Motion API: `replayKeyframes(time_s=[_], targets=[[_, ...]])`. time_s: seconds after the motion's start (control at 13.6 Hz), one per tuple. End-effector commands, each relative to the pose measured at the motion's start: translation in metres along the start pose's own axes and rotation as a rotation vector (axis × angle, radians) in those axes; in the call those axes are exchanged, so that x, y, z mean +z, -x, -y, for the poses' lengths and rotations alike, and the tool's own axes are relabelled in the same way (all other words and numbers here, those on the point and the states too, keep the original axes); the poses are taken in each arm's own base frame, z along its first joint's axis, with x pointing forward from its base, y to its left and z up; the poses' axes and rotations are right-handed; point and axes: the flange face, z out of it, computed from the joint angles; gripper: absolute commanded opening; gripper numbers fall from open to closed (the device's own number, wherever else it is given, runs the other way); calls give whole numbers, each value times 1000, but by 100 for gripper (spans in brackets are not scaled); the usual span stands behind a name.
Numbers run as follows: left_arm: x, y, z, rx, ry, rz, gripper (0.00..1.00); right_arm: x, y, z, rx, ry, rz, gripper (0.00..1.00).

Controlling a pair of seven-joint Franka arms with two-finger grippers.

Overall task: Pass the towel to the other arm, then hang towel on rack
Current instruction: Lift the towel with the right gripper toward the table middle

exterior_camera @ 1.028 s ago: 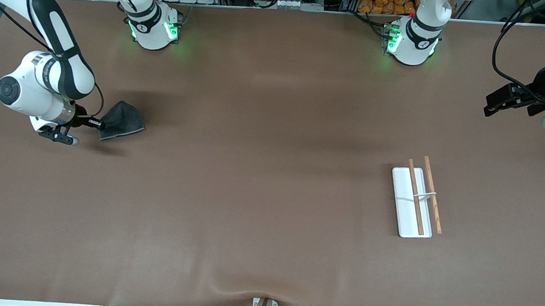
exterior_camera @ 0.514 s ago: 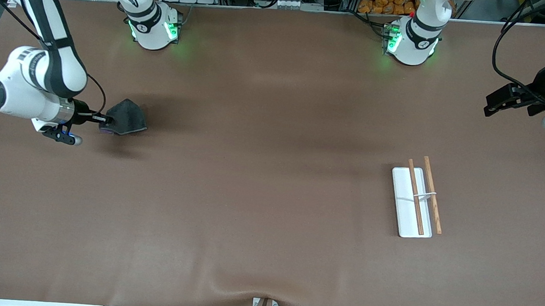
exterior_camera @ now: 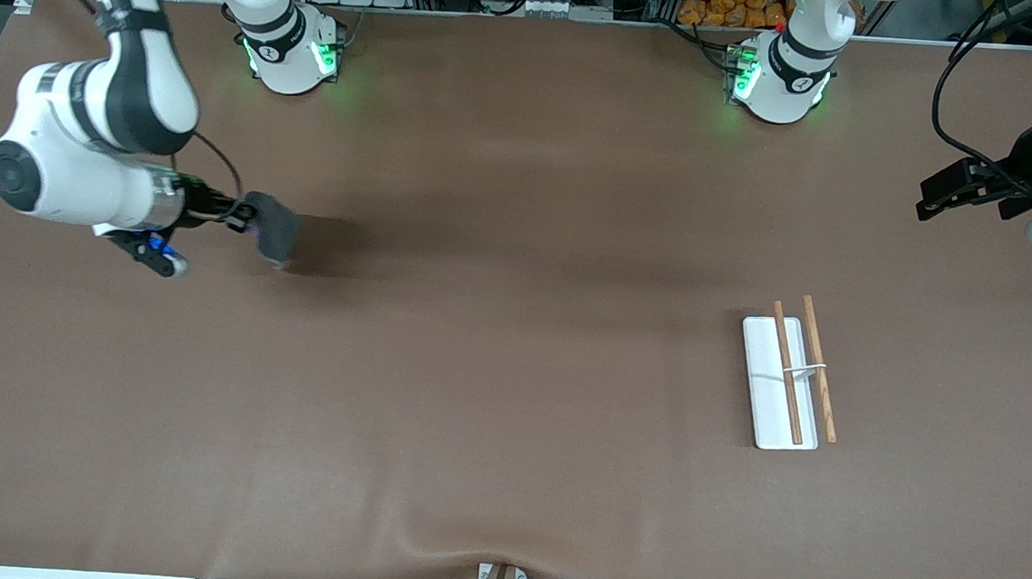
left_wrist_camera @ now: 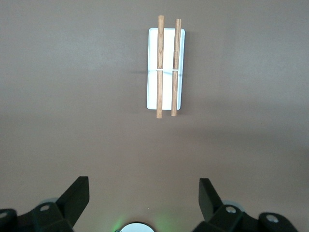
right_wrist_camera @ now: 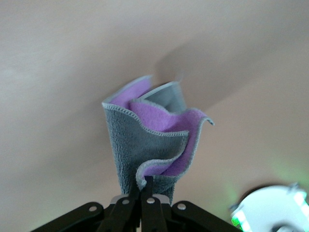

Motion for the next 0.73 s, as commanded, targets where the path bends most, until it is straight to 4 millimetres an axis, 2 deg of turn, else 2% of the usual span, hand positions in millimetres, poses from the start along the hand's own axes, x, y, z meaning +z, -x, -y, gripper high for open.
replayKeyframes(time_s=[0.0, 0.07, 0.22, 0.37, 0.51, 0.66], targets=[[-6, -2, 2, 12, 7, -14, 100, -29, 29, 34, 80, -47, 31, 0], [-6, -3, 1, 14, 9, -12, 100, -38, 40, 49, 131, -68, 36, 0], [-4, -3, -3, 21, 8, -9, 100, -55, 80, 96, 237, -120, 58, 0], [-5, -3, -5, 24, 7, -12, 100, -82, 112, 130, 341, -190, 85, 0], [-5, -3, -4, 22, 3, -13, 100, -89, 130, 156, 412, -223, 131, 0], [-6, -3, -4, 22, 3, -15, 100, -110, 149, 177, 489, -272, 165, 0]])
